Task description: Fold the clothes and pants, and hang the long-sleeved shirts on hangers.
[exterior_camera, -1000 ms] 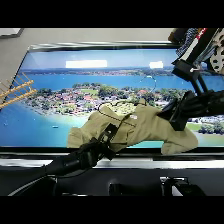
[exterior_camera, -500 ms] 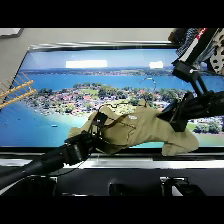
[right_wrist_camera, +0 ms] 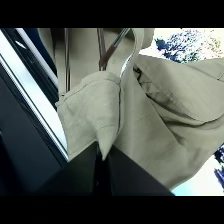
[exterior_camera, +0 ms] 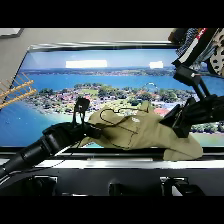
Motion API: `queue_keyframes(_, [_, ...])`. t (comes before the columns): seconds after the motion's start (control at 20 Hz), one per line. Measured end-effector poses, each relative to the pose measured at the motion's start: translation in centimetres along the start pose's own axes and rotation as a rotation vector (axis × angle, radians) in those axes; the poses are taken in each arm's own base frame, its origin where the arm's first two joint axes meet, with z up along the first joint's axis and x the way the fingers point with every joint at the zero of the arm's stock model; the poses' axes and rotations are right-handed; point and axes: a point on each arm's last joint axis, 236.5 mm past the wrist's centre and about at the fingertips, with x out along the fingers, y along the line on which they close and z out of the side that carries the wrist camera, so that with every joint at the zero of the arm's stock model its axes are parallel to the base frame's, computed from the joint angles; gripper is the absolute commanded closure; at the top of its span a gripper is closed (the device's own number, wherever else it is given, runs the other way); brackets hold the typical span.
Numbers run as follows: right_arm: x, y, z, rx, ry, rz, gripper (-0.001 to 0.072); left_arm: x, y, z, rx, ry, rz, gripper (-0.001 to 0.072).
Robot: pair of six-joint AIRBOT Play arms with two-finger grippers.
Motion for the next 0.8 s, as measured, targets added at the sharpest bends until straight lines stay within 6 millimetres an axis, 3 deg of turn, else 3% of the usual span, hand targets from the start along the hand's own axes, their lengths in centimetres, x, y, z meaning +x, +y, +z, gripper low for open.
queue_keyframes(0.3, [-0.1, 0.9, -1.1, 0.048, 0.047, 0.034, 0.0690, -0.4, 1.0, 2.5, -0.062, -0.050, -0.011, 0.0692])
queue_keyframes(0.8, [0.8, 0.7, -2.7, 0.095, 0.101, 0.046, 0.0690, -1.8, 0.5, 5.2, -0.069, -0.113, -0.032, 0.0691])
